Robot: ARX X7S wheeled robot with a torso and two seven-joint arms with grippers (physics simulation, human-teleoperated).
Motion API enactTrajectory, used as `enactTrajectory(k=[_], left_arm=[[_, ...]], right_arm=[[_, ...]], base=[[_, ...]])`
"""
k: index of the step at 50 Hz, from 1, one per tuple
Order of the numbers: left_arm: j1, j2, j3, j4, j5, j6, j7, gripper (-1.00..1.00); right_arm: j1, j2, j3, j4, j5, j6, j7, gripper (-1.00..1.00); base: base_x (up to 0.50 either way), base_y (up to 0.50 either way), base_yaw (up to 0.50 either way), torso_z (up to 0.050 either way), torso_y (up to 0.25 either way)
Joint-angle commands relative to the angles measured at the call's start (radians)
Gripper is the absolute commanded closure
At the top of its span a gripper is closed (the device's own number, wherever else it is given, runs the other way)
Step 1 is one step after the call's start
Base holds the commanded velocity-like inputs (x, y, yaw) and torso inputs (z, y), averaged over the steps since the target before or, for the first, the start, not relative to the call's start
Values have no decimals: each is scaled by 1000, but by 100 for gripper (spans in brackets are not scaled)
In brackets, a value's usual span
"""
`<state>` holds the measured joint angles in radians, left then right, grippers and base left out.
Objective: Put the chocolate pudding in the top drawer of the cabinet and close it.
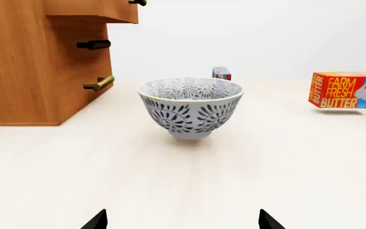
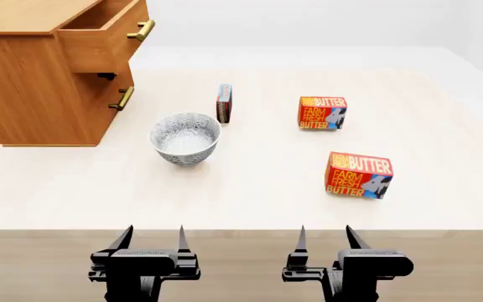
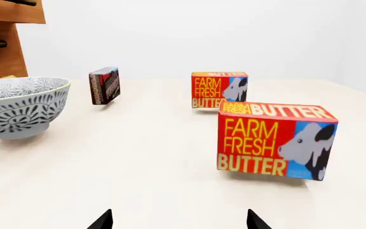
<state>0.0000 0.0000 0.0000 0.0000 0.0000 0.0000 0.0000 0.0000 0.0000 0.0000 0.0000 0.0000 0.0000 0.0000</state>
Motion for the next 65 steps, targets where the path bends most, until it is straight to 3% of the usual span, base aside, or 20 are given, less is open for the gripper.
enactTrajectory(k=[1, 20, 48, 56, 65], left_arm=[[1, -16, 19, 1, -11, 8, -21, -100], [28, -75, 98, -6, -71, 142, 3, -100], [30, -106, 128, 8, -90, 191, -43, -100], [38, -114, 145, 23, -98, 203, -45, -100], [37, -124, 151, 22, -97, 223, -58, -100]], right_arm=[[2, 15, -21, -3, 10, 5, 23, -100], [11, 65, -76, -22, 44, 24, 78, -100], [-3, 108, -124, -112, 19, -27, 139, -100], [-53, 101, -112, -89, 17, -215, 181, -100], [-51, 128, -141, -89, -18, -222, 183, -100]], base=[[0, 0, 0, 0, 0], [0, 0, 0, 1, 0], [0, 0, 0, 50, 0], [0, 0, 0, 50, 0], [0, 0, 0, 50, 0]])
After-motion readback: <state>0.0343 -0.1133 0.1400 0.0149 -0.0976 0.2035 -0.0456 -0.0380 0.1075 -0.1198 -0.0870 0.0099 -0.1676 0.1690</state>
